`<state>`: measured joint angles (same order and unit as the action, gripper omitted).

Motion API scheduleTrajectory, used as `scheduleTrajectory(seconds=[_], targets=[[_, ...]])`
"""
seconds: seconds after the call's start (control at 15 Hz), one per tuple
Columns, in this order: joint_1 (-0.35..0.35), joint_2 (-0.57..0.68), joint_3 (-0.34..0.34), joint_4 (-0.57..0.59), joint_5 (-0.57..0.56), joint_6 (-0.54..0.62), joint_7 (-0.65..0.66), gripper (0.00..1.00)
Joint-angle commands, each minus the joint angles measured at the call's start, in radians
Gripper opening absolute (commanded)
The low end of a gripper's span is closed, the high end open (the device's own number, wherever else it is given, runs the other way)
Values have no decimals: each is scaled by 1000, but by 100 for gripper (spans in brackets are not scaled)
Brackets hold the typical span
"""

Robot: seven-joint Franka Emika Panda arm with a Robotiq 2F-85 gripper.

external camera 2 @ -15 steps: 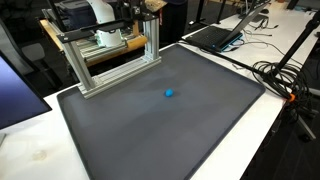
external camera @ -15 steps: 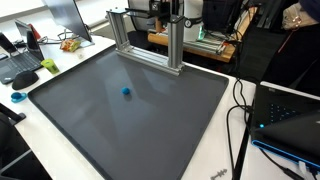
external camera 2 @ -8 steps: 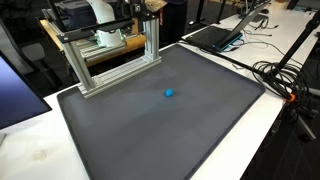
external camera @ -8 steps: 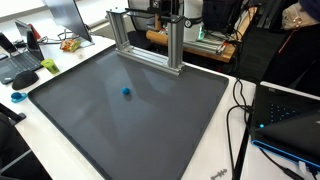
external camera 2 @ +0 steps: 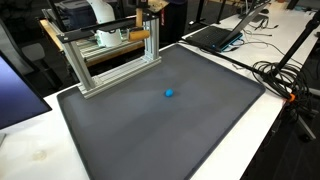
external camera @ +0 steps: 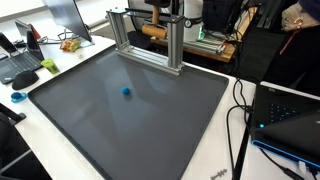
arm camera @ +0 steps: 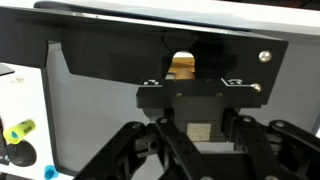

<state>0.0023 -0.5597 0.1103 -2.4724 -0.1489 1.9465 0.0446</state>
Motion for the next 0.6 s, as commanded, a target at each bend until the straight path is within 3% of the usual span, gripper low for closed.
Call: scheduleTrajectory(seconds=[0.0,0.53], targets=[[15,86,1,70,5,27,38,22],[39,244,-10,187,33,112,0,22]])
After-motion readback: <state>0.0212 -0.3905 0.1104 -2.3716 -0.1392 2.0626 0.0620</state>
